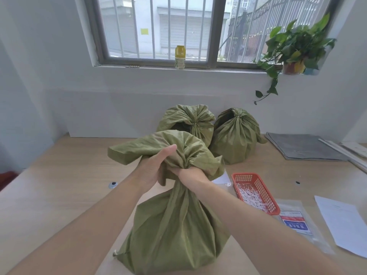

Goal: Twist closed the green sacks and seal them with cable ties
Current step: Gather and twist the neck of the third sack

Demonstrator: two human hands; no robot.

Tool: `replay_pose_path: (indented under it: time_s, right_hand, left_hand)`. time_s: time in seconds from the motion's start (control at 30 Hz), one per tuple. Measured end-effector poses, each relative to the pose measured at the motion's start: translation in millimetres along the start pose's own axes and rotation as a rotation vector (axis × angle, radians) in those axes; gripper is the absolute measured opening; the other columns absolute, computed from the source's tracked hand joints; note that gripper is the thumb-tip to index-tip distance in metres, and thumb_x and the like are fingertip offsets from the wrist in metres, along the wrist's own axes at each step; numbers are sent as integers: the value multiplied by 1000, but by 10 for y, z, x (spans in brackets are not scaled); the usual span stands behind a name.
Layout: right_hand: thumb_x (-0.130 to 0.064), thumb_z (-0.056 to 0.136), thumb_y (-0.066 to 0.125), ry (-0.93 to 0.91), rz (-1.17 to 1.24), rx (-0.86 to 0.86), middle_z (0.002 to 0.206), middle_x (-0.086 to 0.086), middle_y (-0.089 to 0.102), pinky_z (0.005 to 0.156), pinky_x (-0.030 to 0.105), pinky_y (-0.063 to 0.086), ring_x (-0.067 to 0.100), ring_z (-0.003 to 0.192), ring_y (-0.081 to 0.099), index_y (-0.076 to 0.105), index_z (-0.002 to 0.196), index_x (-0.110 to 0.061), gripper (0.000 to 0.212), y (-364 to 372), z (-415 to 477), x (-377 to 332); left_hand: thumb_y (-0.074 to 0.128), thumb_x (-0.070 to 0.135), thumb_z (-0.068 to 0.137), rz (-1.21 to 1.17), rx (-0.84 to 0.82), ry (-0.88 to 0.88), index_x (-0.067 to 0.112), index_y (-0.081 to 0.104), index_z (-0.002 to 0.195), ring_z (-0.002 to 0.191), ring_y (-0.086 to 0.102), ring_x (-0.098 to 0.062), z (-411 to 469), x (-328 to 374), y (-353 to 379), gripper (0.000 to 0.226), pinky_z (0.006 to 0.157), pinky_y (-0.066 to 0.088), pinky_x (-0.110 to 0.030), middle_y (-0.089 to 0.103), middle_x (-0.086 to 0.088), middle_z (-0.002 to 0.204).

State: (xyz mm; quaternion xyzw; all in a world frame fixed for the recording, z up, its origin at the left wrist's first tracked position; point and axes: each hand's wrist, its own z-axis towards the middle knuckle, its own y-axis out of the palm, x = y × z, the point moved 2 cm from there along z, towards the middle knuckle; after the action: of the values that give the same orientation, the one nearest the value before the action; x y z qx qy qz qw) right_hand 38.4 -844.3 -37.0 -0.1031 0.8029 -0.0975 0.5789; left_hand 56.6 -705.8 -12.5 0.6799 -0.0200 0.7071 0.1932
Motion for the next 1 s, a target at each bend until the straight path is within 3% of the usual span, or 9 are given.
replay_pose_path:
  time_s: [0.1, 0.17, 0.27, 0.37, 0.43, 0.6, 0.73, 0.8, 1.0]
  right_hand:
    - [-37, 104, 55, 57, 75, 38, 98, -4, 64, 69, 22, 43, 12, 80, 56, 63, 103, -23, 16, -5, 4, -70]
    - [-45, 104, 50, 83, 106, 34, 120, 2, 65, 91, 30, 44, 22, 105, 59, 61, 130, -19, 39, 30, 9, -134]
    - [-69, 84, 50, 73, 122, 40, 143, 5, 59, 113, 45, 42, 30, 128, 56, 56, 141, -24, 72, 92, 26, -223]
    - [-61, 90, 52, 16, 139, 26, 141, 2, 61, 114, 45, 42, 25, 129, 56, 58, 140, -28, 60, 64, -4, -291]
    - [-53, 98, 52, -10, 84, 1, 144, 1, 58, 114, 40, 41, 24, 132, 54, 54, 145, -26, 54, 8, -21, -326]
    - [-73, 86, 45, -134, -151, -99, 159, -9, 41, 121, 48, 28, 21, 148, 35, 40, 155, -39, 77, 33, -15, -414]
    - [-76, 81, 38, -189, -359, -47, 171, -5, 14, 126, 50, 2, 25, 158, 5, 23, 162, -37, 91, 81, 69, -430]
    - [-79, 75, 43, -166, -338, -1, 168, -8, 18, 125, 43, 3, 23, 156, 9, 25, 162, -34, 99, 118, 97, -433]
    - [-35, 106, 49, -36, -25, 48, 111, 3, 70, 95, 25, 51, 17, 104, 65, 68, 110, -17, 26, -42, 166, -383]
  left_hand:
    - [83, 51, 79, 73, -12, 31, 4, 69, 94, 69, 62, -31, 0, 29, -63, 51, 79, 44, -70, 67, -14, 75]
    - [85, 59, 71, 174, 59, 55, 13, 70, 111, 85, 67, -36, -38, -10, -75, 63, 80, 48, -59, 72, -6, 97]
    - [89, 55, 65, 309, 142, 68, 27, 58, 129, 108, 65, 1, -128, -227, -91, 77, 100, 50, -28, 66, 13, 120]
    - [91, 70, 45, 470, 163, 30, 27, 47, 140, 126, 54, -3, -162, -478, -117, 113, 111, 40, -26, 59, 10, 134]
    - [97, 53, 44, 472, 135, -17, 24, 48, 139, 125, 56, -5, -138, -590, -107, 111, 112, 41, -26, 61, 11, 131]
    - [98, 17, 60, 331, 13, 31, 11, 63, 129, 120, 67, -14, -1, -721, 28, 78, 108, 50, -46, 73, -3, 124]
    - [97, 46, 56, 289, 63, -84, 33, 53, 133, 127, 59, -5, 80, -819, 93, 90, 113, 45, -39, 65, 9, 133]
    - [91, 70, 44, 297, 178, -148, 39, 44, 138, 133, 51, -5, 114, -912, 99, 110, 117, 39, -39, 56, 12, 141]
    - [92, 53, 51, 462, 152, -189, 28, 66, 122, 114, 66, -7, 210, -1237, -4, 80, 105, 51, -38, 72, 9, 118]
